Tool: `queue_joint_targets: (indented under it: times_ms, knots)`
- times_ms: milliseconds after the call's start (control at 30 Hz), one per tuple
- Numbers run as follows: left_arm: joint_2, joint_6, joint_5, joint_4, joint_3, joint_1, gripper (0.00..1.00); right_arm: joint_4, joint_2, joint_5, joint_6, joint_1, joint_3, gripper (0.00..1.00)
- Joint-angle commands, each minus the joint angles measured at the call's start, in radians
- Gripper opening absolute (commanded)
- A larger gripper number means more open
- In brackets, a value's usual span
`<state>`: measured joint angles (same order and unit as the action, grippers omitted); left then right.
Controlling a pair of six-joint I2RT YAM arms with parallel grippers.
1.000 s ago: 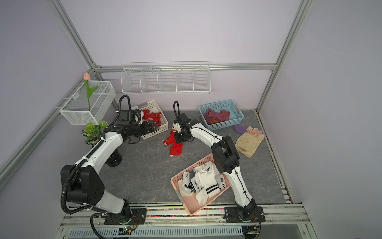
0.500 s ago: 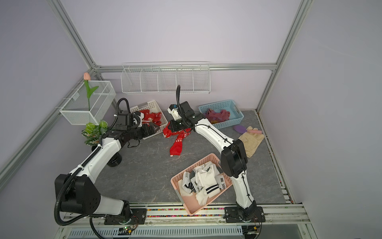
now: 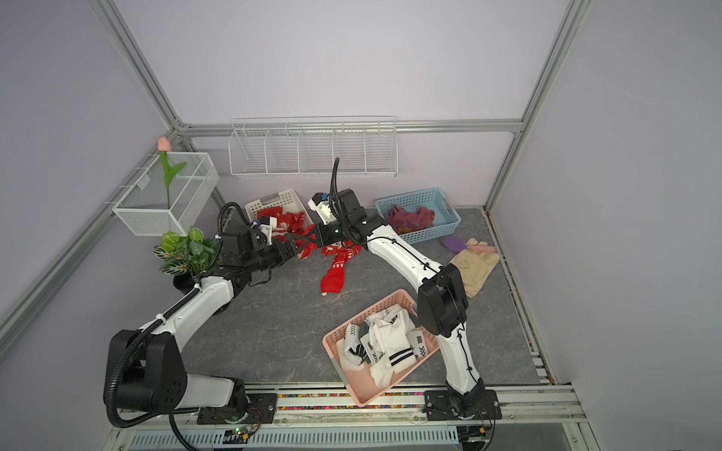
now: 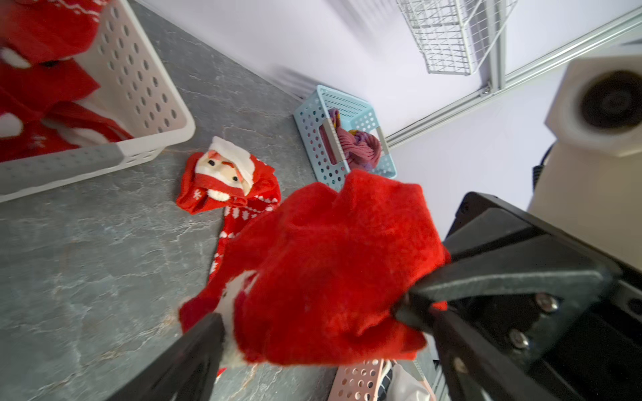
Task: Sort the socks into the basket by color
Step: Place the sock in the bin.
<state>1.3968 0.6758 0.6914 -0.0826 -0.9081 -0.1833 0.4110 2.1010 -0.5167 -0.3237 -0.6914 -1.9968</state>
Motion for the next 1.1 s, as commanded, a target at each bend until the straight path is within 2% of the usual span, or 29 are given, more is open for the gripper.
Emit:
queue_joint_targets:
  times_ms: [0, 167, 233, 400, 500, 700, 733, 767, 833, 933, 967, 1033, 1067]
  knots:
    - [-0.007, 0.12, 0.116, -0.246, 0.024, 0.004, 0.91, -0.094, -0.07, -0.074, -0.031, -0.005, 0.038, 0.07]
    - [0.002, 0.259, 0.163, -0.475, 0.071, 0.018, 0.72, -0.174, -0.112, -0.129, -0.055, -0.001, 0.098, 0.07]
    - [-0.003, 0.286, 0.166, -0.515, 0.069, 0.019, 0.59, -0.219, -0.134, -0.143, -0.077, 0.004, 0.135, 0.07]
    - [-0.003, 0.324, 0.175, -0.567, 0.051, 0.02, 0.17, -0.304, -0.174, -0.166, -0.127, 0.022, 0.201, 0.07]
    - [-0.009, 0.326, 0.165, -0.566, 0.049, 0.019, 0.0, -0.294, -0.176, -0.175, -0.125, 0.025, 0.199, 0.07]
    - [-0.016, 0.316, 0.146, -0.538, 0.031, 0.019, 0.0, -0.254, -0.183, -0.172, -0.107, 0.025, 0.202, 0.07]
    - [-0.017, 0.313, 0.136, -0.522, 0.024, 0.019, 0.0, -0.237, -0.185, -0.171, -0.101, 0.025, 0.199, 0.12]
    - [-0.018, 0.298, 0.125, -0.484, 0.014, 0.019, 0.0, -0.222, -0.186, -0.167, -0.095, 0.025, 0.196, 0.24]
    - [-0.022, 0.257, 0.104, -0.402, -0.009, 0.019, 0.0, -0.187, -0.196, -0.14, -0.076, 0.026, 0.194, 0.59]
    - [-0.017, 0.193, 0.061, -0.267, -0.049, 0.021, 0.0, -0.142, -0.223, -0.101, -0.051, 0.034, 0.207, 0.93]
    - [-0.014, 0.177, 0.048, -0.235, -0.06, 0.021, 0.0, -0.133, -0.234, -0.093, -0.046, 0.039, 0.213, 0.99]
    - [0.0, 0.131, -0.003, -0.14, -0.096, 0.021, 0.0, -0.123, -0.264, -0.079, -0.041, 0.051, 0.236, 0.89]
    - [0.009, 0.109, -0.025, -0.095, -0.114, 0.023, 0.0, -0.123, -0.28, -0.075, -0.041, 0.055, 0.25, 0.89]
